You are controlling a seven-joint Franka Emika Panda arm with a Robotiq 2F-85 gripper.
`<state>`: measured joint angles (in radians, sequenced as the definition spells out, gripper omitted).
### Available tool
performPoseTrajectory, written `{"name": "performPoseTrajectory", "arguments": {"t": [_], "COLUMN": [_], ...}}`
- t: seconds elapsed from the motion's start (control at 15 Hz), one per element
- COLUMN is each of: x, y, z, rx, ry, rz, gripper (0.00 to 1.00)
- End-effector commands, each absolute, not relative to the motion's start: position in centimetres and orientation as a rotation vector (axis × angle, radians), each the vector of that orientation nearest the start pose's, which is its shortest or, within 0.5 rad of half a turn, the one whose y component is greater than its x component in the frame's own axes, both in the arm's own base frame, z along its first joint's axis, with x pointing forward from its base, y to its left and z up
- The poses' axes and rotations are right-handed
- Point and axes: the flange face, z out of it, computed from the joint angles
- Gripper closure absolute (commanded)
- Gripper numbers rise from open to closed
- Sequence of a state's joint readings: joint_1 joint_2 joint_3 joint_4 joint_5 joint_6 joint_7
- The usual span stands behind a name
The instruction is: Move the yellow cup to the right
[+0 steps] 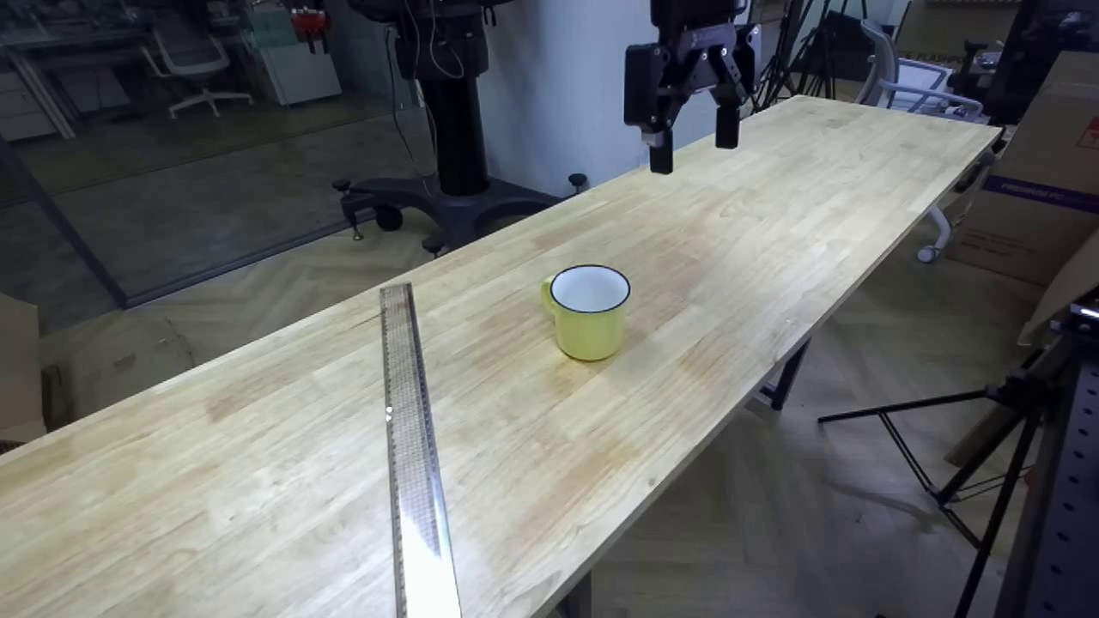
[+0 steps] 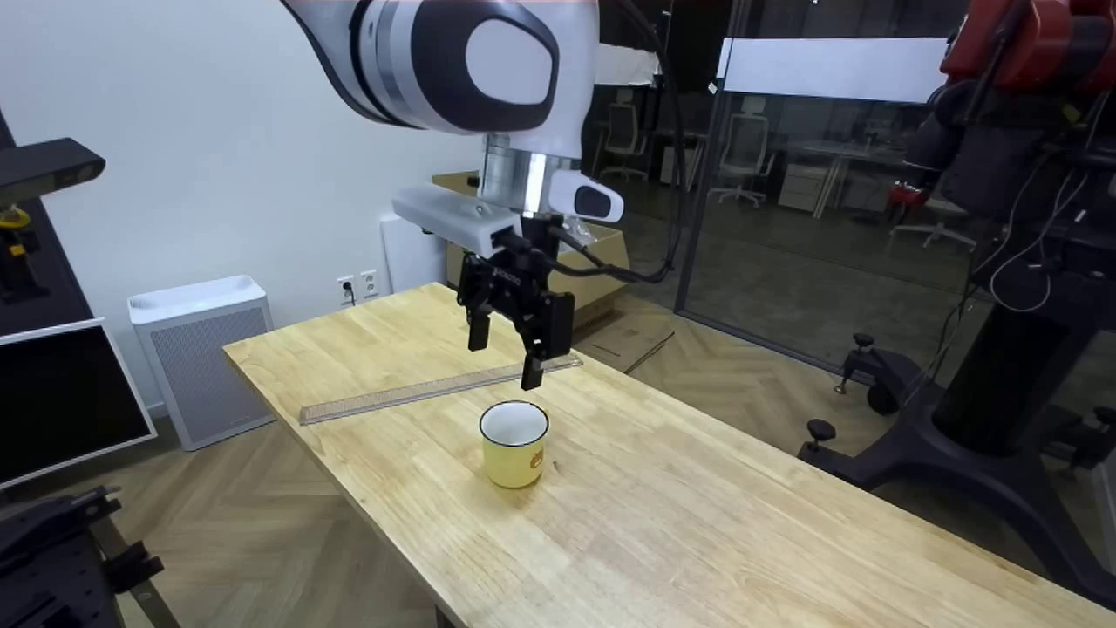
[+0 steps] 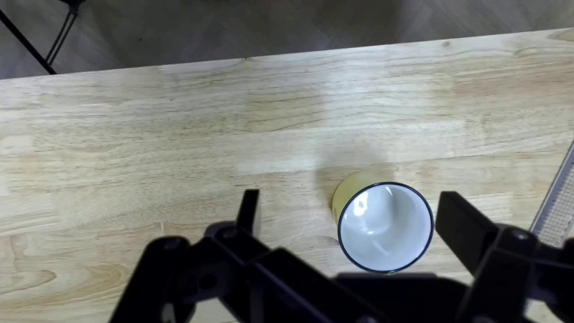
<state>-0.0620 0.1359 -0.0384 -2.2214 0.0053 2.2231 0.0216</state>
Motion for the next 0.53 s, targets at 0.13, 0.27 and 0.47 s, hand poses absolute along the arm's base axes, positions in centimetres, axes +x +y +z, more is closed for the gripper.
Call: {"name": "performPoseTrajectory", "arguments": {"t": [0.13, 0.27, 0.47], "x": [52.5, 52.9, 53.6], "y": [-5.8, -5.6, -5.2], "z": [30.7, 30.0, 28.2], "rx": [-3.144, -3.204, -3.267], "ry": [0.216, 0.205, 0.153], "rz": [0.172, 0.084, -0.049], "gripper": [0.00, 0.00, 0.00]}}
